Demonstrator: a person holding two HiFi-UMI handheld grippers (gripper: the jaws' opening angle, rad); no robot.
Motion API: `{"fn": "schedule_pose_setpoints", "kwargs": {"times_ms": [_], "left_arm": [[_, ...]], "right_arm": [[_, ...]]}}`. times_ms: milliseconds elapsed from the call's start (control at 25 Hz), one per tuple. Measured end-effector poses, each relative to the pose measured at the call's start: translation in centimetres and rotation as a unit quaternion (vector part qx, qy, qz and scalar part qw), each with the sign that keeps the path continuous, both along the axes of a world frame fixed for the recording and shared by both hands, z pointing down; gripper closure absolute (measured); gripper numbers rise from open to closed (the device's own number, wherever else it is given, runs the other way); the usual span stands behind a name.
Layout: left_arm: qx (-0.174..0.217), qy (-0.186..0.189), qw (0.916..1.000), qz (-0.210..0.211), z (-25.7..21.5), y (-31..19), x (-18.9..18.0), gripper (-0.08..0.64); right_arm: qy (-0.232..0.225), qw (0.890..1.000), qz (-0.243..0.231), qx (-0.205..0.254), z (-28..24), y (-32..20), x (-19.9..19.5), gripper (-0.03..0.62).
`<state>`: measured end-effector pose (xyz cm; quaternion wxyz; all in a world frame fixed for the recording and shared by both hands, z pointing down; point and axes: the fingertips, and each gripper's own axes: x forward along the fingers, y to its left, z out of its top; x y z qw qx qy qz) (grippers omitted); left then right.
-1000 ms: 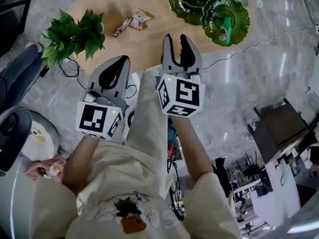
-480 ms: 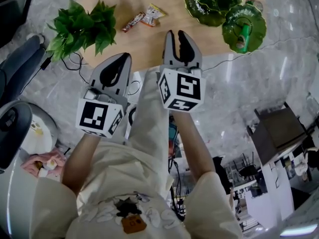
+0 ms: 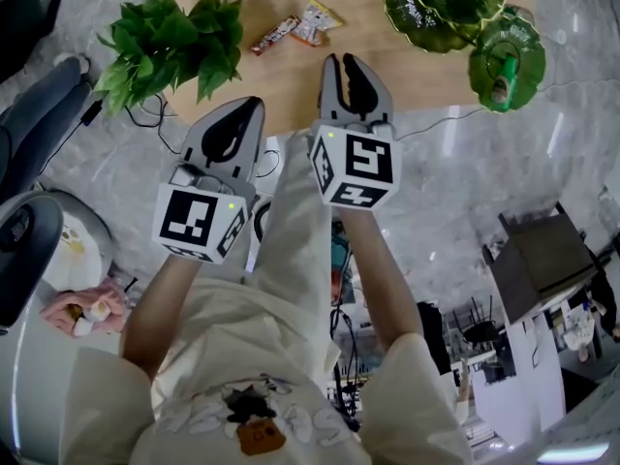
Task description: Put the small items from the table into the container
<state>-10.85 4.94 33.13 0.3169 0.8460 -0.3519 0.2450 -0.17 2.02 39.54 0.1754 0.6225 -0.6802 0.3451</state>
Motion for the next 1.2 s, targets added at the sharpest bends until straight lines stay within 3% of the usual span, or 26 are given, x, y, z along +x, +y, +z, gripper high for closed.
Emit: {"fn": "schedule_pose_setpoints", "kwargs": {"times_ms": [1200], "left_arm": [[-0.029,-0.013,0.9995,0.004,7.3,0.2,-0.7,0.551]], "right_arm": [[-0.009,0.999,-0.011,-0.030,8.9,-0.3,-2.3,0.545]]}}
